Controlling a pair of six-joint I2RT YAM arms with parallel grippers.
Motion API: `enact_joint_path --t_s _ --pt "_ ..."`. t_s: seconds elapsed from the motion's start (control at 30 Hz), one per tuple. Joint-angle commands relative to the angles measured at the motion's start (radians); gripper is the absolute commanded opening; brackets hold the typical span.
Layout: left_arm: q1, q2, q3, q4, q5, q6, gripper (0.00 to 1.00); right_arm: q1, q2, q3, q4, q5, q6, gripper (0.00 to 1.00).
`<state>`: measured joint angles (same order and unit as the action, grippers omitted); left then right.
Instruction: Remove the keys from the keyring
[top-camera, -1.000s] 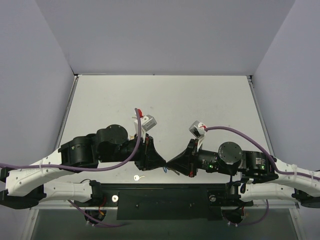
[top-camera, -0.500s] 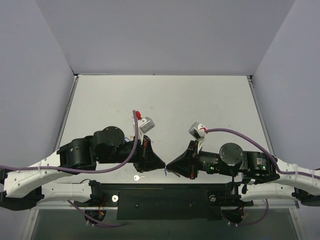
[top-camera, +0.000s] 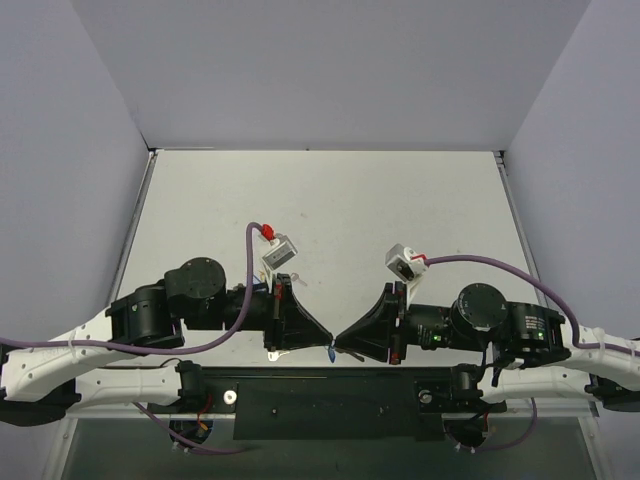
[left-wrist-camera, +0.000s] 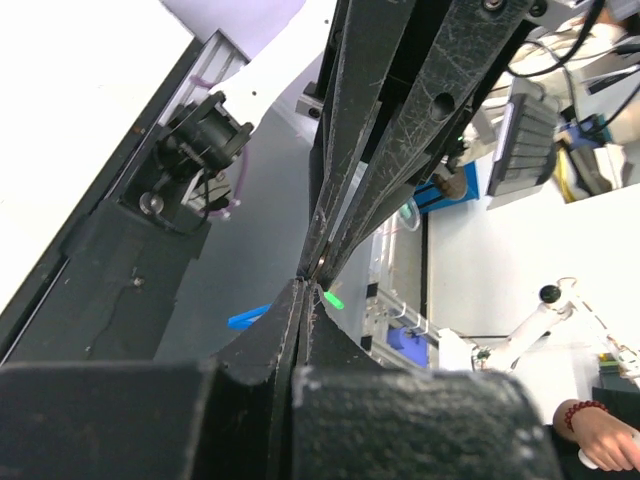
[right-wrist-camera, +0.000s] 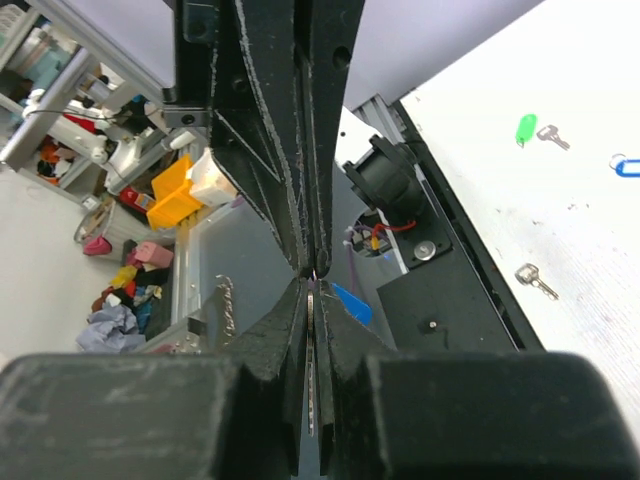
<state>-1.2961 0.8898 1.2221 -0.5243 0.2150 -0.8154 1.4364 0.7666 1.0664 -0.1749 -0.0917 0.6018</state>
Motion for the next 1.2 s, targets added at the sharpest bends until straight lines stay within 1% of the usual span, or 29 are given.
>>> enact_joint_path --t_s 0.0,0.03,0.13,0.53,0.7,0.87,1.0,1.17 --pt "-0.002 -0.028 -0.041 0.199 0.023 -0.068 0.0 0.013 -0.018 0.043 0.156 -0.042 0.012 0.0" --pt "-0.002 -0.035 -0.059 0.233 0.023 -0.085 0.0 0.013 -0.02 0.041 0.166 -0.045 0.012 0.0" --pt "-0.002 -0.048 -0.076 0.267 0.004 -0.105 0.0 0.015 -0.023 0.043 0.202 -0.051 0.018 0.0" --pt "-0.002 -0.101 -0.122 0.415 -0.051 -0.182 0.0 0.016 -0.007 0.056 0.235 -0.045 0.024 0.0" --pt "-0.002 -0.126 -0.153 0.461 -0.109 -0.225 0.0 0.022 -0.001 0.06 0.245 -0.031 0.023 0.0" --pt "-0.002 -0.155 -0.188 0.498 -0.169 -0.26 0.0 0.025 -0.006 0.047 0.252 0.015 0.021 0.0" --pt "-0.002 -0.164 -0.188 0.491 -0.206 -0.269 0.0 0.027 -0.009 0.035 0.256 0.069 0.024 0.0" --pt "-0.003 -0.147 -0.202 0.503 -0.206 -0.292 0.0 0.027 -0.015 0.018 0.27 0.153 0.026 0.0"
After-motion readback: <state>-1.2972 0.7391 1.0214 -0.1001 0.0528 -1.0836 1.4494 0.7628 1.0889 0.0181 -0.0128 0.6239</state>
